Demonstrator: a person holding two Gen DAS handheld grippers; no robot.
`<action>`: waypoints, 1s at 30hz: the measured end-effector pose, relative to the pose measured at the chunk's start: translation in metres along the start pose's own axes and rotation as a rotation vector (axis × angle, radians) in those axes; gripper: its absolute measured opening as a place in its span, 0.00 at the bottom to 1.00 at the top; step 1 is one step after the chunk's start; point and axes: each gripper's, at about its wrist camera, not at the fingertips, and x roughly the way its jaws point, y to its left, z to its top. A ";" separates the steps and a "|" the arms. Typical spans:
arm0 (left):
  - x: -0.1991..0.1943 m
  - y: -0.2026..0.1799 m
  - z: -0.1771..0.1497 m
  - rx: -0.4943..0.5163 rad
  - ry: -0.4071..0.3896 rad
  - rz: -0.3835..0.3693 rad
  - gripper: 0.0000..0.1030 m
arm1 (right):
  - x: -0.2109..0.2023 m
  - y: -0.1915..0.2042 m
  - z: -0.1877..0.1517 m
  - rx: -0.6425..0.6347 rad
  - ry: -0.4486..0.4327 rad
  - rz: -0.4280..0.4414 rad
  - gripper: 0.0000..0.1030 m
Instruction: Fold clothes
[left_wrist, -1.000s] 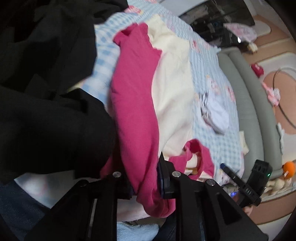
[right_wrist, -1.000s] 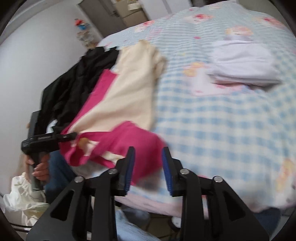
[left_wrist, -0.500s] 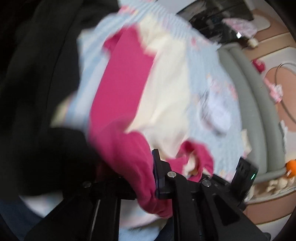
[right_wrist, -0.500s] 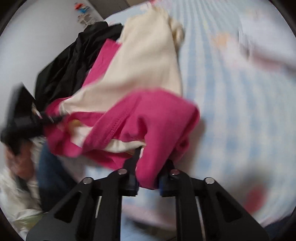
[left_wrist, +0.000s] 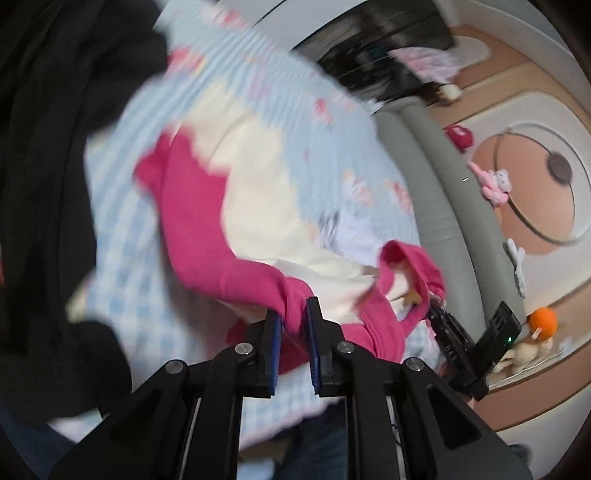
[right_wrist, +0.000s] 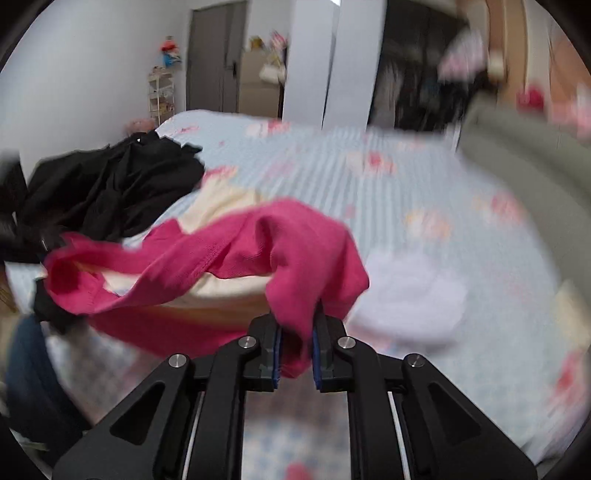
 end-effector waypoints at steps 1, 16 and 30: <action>0.012 0.009 -0.008 -0.022 0.039 0.003 0.14 | 0.004 -0.008 -0.008 0.056 0.026 0.046 0.10; 0.044 0.049 -0.050 -0.184 0.034 -0.040 0.15 | 0.064 -0.036 -0.132 0.346 0.362 0.215 0.22; -0.118 0.038 -0.016 -0.072 -0.421 0.197 0.04 | 0.097 -0.002 -0.127 0.375 0.337 0.301 0.62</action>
